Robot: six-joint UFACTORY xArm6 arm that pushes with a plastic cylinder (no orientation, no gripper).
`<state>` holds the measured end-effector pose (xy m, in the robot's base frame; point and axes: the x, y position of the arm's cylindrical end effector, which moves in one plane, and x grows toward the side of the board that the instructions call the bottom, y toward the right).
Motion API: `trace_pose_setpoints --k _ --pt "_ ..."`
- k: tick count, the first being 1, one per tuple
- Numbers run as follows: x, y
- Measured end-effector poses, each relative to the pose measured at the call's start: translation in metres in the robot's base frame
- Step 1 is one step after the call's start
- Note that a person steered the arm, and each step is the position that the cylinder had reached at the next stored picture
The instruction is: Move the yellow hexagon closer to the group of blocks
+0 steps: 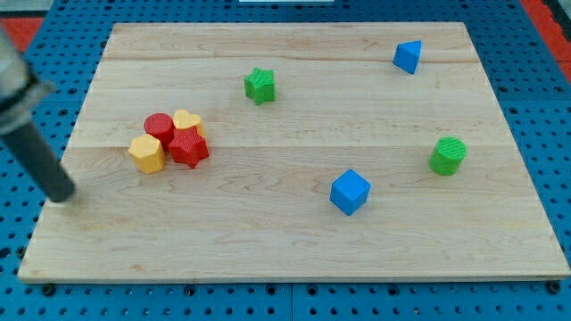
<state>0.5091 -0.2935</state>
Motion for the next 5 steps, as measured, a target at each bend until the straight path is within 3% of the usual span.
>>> trace_pose_setpoints --k 2,5 --pt "-0.037 0.014" --pt "-0.035 0.049"
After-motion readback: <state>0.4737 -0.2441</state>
